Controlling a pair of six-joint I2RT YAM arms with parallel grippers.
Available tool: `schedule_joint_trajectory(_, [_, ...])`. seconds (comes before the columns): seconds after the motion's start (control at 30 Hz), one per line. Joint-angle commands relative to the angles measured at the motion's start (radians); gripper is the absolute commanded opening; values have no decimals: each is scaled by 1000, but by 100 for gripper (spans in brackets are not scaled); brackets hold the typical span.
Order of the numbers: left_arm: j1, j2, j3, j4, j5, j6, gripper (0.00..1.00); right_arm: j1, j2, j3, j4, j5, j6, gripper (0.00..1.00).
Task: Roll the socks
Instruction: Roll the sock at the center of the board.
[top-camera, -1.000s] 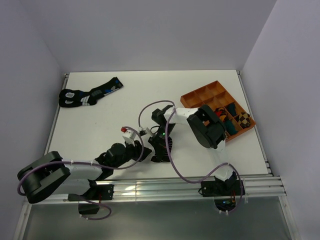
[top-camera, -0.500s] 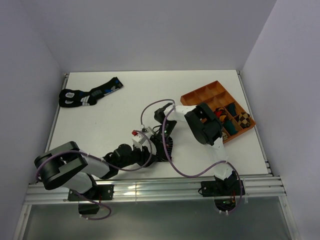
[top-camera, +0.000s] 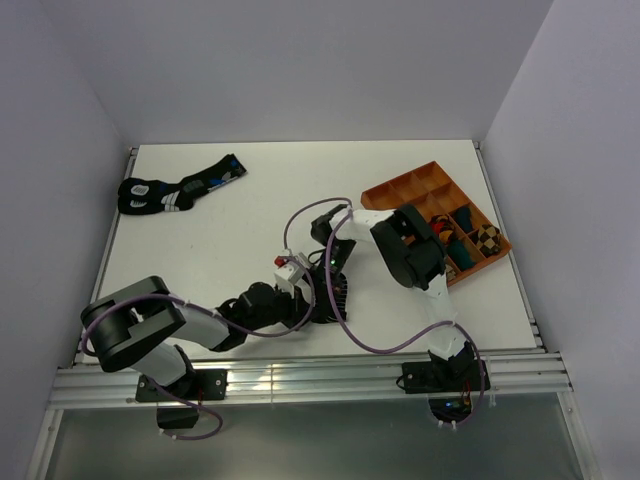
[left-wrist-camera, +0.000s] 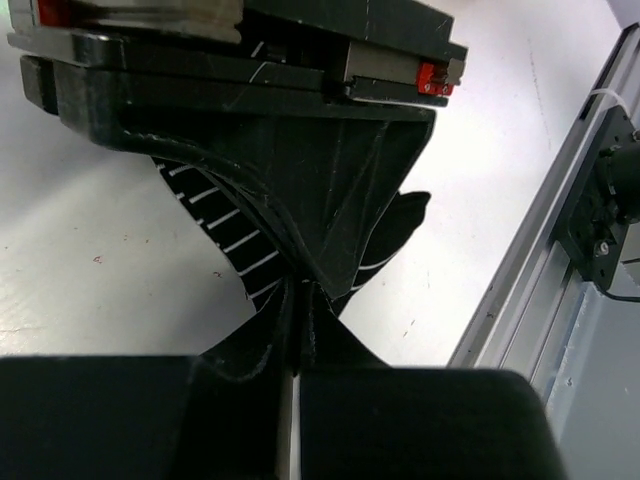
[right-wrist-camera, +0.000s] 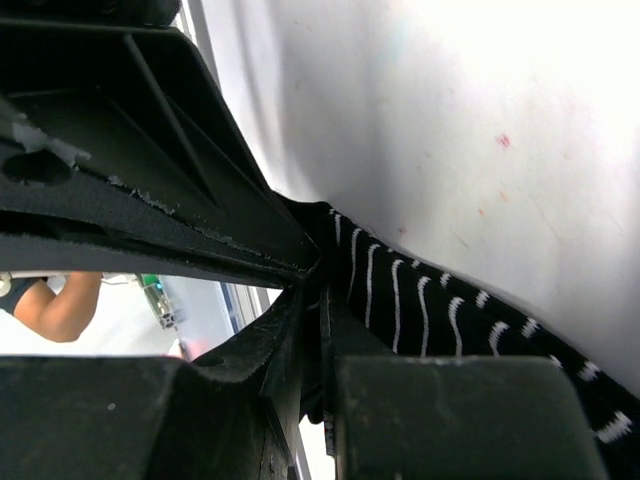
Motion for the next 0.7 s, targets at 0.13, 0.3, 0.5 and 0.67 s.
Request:
schedule_joint_trajectory(0.13, [-36, 45, 101, -108, 24, 5, 0, -7, -55, -7, 80, 31, 60, 30])
schedule_joint_trajectory(0.3, [-47, 74, 151, -208, 18, -9, 0, -9, -135, -43, 152, 92, 110, 47])
schedule_joint_trajectory(0.5, [-62, 62, 171, -279, -23, -29, 0, -18, -208, -68, 212, 152, 166, 54])
schedule_joint_trajectory(0.67, [-70, 75, 187, -313, -46, -50, 0, -58, -239, -89, 281, 207, 242, 54])
